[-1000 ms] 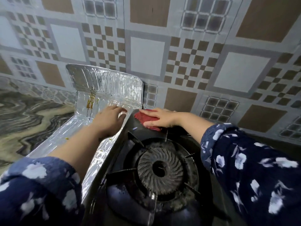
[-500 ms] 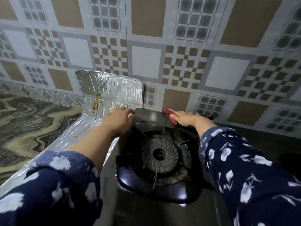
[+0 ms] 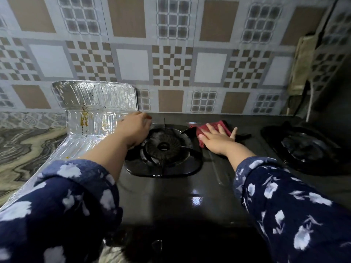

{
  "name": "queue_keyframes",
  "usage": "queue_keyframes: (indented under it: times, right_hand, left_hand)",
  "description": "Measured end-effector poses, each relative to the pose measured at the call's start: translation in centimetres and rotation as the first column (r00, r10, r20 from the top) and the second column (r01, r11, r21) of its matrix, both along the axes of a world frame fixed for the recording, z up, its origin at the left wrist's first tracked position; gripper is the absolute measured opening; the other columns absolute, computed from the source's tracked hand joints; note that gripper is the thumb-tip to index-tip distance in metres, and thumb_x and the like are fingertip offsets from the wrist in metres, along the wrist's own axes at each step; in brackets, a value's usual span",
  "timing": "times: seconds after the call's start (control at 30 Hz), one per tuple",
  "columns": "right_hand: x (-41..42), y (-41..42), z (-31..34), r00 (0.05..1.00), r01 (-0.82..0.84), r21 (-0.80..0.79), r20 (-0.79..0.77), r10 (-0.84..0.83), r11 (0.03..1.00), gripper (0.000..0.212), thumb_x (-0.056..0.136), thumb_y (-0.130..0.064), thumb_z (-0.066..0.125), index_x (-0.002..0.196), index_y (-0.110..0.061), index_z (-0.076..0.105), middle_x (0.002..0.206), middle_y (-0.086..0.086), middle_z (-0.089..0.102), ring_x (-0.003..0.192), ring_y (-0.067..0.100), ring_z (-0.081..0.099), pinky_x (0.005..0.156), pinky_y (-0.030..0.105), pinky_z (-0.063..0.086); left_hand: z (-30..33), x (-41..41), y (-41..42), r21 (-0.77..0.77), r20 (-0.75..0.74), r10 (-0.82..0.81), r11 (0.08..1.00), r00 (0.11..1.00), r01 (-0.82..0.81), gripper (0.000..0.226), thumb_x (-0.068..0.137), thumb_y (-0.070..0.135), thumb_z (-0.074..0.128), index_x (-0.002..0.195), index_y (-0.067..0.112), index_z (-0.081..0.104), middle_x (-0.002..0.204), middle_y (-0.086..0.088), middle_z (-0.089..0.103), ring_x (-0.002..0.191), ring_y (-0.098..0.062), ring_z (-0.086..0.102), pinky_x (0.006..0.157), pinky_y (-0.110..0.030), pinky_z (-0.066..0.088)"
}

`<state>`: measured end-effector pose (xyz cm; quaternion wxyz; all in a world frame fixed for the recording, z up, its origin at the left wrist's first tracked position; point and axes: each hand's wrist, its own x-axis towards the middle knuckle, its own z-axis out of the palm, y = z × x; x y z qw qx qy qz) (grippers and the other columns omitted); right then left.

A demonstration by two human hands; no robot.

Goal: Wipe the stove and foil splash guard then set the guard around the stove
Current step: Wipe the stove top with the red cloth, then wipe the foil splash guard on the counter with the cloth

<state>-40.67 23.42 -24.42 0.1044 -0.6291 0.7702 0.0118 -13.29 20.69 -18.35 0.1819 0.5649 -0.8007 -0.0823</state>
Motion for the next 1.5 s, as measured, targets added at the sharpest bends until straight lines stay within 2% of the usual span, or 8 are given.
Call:
queue_keyframes:
  times: [0.27, 0.5, 0.63, 0.87, 1.03, 1.23, 1.37, 1.5]
  right_hand:
    - [3.6, 9.2, -0.6, 0.987, 0.163, -0.064, 0.012, -0.163, 0.985, 0.051, 0.094, -0.056, 0.011, 0.144, -0.048, 0.009, 0.159, -0.016, -0.005, 0.146, 0.022, -0.008, 0.111, 0.062, -0.006]
    - [10.8, 16.3, -1.3, 0.956, 0.292, -0.147, 0.006, -0.294, 0.945, 0.059, 0.093, -0.056, 0.010, 0.148, -0.036, 0.006, 0.160, -0.009, 0.001, 0.147, 0.025, -0.004, 0.110, 0.062, -0.004]
    - [16.8, 18.1, -1.4, 0.956, 0.294, -0.166, 0.027, -0.293, 0.941, 0.062, 0.092, -0.056, 0.010, 0.149, -0.032, 0.007, 0.160, -0.005, 0.002, 0.146, 0.028, -0.004, 0.110, 0.063, -0.005]
    - [26.7, 17.5, -1.8, 0.992, 0.120, -0.259, 0.068, -0.106, 0.959, 0.053, 0.095, -0.050, 0.016, 0.147, -0.036, 0.018, 0.159, -0.009, 0.013, 0.146, 0.026, 0.003, 0.110, 0.062, -0.006]
    - [28.3, 16.2, -2.0, 0.997, 0.052, -0.399, 0.069, -0.026, 0.916, 0.045, 0.097, -0.044, 0.017, 0.140, -0.044, 0.031, 0.151, -0.018, 0.030, 0.141, 0.016, 0.020, 0.109, 0.054, 0.006]
    - [32.6, 15.3, -2.8, 0.952, -0.293, -0.550, -0.093, 0.291, 0.782, 0.036, 0.098, -0.045, 0.027, 0.126, -0.042, 0.049, 0.131, -0.020, 0.051, 0.117, 0.018, 0.041, 0.090, 0.042, 0.020]
    - [35.9, 14.8, -4.0, 0.858, -0.505, -0.496, -0.200, 0.473, 0.706, 0.039, 0.098, -0.043, 0.024, 0.132, -0.036, 0.043, 0.136, -0.008, 0.050, 0.111, 0.026, 0.048, 0.088, 0.044, 0.024]
    - [39.3, 17.1, -8.3, 0.723, -0.683, -0.272, -0.117, 0.681, 0.678, 0.044, 0.098, -0.044, 0.021, 0.139, -0.034, 0.034, 0.144, -0.005, 0.043, 0.119, 0.029, 0.045, 0.090, 0.044, 0.032]
  left_hand:
    - [-0.9, 2.7, 4.9, -0.039, 0.037, -0.096, 0.995, 0.995, 0.097, 0.037, 0.094, 0.031, 0.038, 0.126, 0.019, 0.054, 0.135, -0.010, 0.051, 0.127, -0.029, 0.043, 0.106, -0.047, 0.035]
    - [-2.7, 9.3, 10.1, -0.090, -0.037, -0.076, 0.993, 0.996, 0.072, 0.040, 0.096, 0.036, 0.034, 0.130, 0.022, 0.048, 0.140, -0.006, 0.046, 0.132, -0.026, 0.038, 0.108, -0.050, 0.033]
    - [-3.8, 13.2, 12.4, -0.034, -0.032, -0.021, 0.999, 0.999, 0.020, 0.043, 0.096, 0.036, 0.035, 0.134, 0.020, 0.043, 0.143, -0.007, 0.043, 0.133, -0.028, 0.037, 0.108, -0.052, 0.030]
    - [-5.5, 18.1, 14.9, 0.059, -0.040, 0.031, 0.998, 0.999, -0.029, 0.042, 0.097, 0.036, 0.035, 0.133, 0.019, 0.045, 0.143, -0.009, 0.044, 0.131, -0.027, 0.039, 0.110, -0.052, 0.031]
    - [-7.2, 21.8, 16.1, 0.086, -0.050, 0.111, 0.991, 0.993, -0.107, 0.041, 0.097, 0.036, 0.035, 0.132, 0.018, 0.046, 0.141, -0.009, 0.046, 0.129, -0.028, 0.042, 0.108, -0.049, 0.034]
    - [-9.9, 26.1, 18.5, 0.136, -0.038, 0.273, 0.954, 0.961, -0.266, 0.041, 0.097, 0.032, 0.035, 0.133, 0.016, 0.046, 0.140, -0.010, 0.046, 0.129, -0.028, 0.042, 0.108, -0.046, 0.033]
    - [-12.5, 28.4, 21.4, 0.179, 0.012, 0.428, 0.888, 0.904, -0.423, 0.042, 0.095, 0.031, 0.038, 0.133, 0.015, 0.044, 0.140, -0.010, 0.045, 0.130, -0.029, 0.040, 0.108, -0.047, 0.032]
    - [-16.1, 29.9, 24.7, 0.188, 0.097, 0.564, 0.799, 0.820, -0.571, 0.045, 0.094, 0.030, 0.039, 0.137, 0.015, 0.035, 0.151, -0.006, 0.029, 0.141, -0.023, 0.023, 0.113, -0.052, 0.022]
